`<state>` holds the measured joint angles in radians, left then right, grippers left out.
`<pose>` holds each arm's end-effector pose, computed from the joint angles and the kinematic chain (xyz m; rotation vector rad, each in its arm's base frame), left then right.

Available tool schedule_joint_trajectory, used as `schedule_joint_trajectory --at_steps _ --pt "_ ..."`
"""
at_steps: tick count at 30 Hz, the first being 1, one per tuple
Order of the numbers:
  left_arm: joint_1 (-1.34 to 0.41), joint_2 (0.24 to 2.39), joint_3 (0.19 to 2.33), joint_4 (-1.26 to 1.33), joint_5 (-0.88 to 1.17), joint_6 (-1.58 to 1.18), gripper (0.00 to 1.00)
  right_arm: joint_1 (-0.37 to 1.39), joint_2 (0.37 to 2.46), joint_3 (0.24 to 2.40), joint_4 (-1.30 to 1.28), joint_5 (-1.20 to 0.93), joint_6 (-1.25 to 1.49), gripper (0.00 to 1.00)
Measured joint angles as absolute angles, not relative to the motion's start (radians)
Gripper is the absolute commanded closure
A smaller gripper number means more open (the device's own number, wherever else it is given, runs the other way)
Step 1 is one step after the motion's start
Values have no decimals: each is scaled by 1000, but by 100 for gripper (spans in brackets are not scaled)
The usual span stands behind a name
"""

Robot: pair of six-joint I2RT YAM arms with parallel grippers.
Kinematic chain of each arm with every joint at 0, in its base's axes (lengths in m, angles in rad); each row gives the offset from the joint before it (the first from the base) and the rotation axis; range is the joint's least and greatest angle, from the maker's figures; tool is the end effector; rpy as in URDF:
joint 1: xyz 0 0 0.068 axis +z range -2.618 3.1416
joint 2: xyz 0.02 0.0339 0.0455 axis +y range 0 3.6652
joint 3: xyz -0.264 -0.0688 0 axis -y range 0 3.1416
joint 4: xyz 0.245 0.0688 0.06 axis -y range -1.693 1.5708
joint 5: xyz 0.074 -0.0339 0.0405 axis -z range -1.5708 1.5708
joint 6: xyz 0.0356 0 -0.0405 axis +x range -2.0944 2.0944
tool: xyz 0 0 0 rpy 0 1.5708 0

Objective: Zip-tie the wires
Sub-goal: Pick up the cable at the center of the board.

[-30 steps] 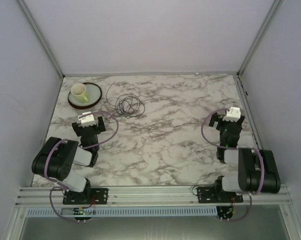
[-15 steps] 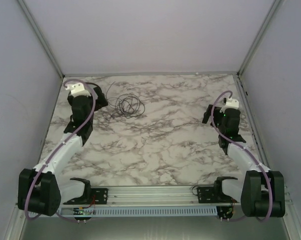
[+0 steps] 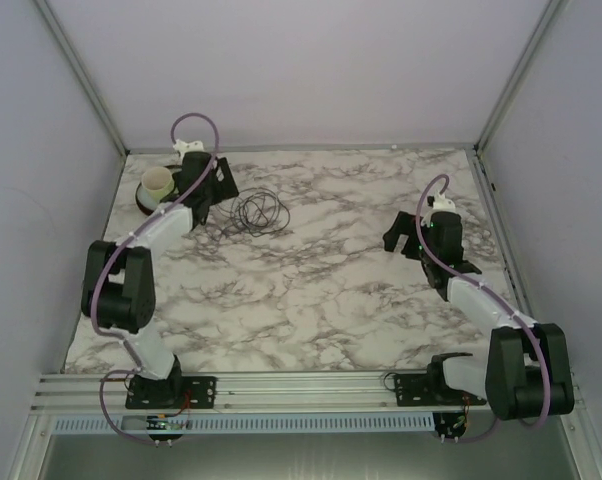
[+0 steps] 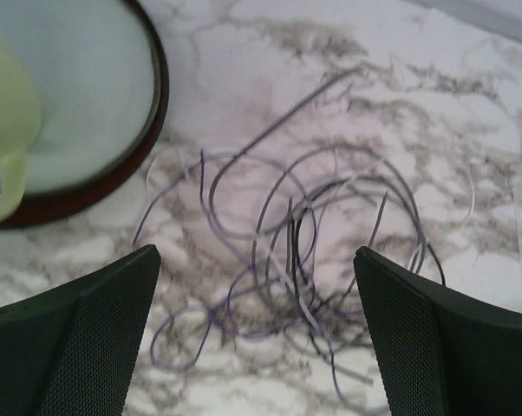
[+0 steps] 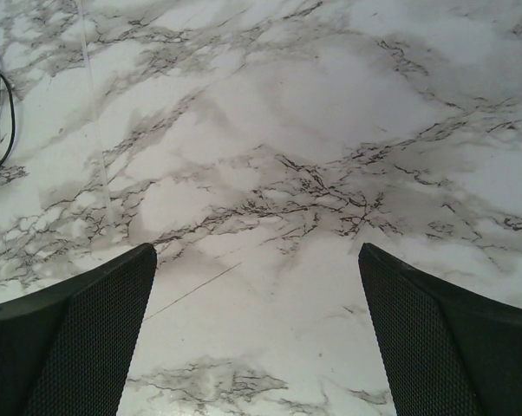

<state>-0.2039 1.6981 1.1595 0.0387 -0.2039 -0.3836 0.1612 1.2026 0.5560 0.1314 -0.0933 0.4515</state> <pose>0.3835 -0.0719 0.2490 -0.3092 2.0396 -0.1521 0.2481 0.0437 0.2062 0.2492 2.1032 0.4664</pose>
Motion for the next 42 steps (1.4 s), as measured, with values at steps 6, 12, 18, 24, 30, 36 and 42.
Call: schedule_joint_trajectory --at_steps 6,12,18,24,30,36,42 --pt "-204 1884 1353 33 -228 -328 21 169 1205 557 117 -93 465 1" --pt "-205 2011 1457 21 -278 -257 60 174 1205 558 115 -92 473 1" --pt "-222 2036 1480 20 -329 -188 100 196 1205 567 111 -89 480 1" --pt "-273 1975 1492 -20 -381 -126 100 248 1211 601 111 -86 475 1" --pt "-334 1816 1614 -101 -402 -82 100 292 1232 613 114 -78 471 1" --pt "-382 1637 1782 -113 -365 -72 100 342 1261 633 135 -84 479 1" --pt "-385 1544 1878 -111 -307 -104 100 403 1290 659 253 -120 482 1"
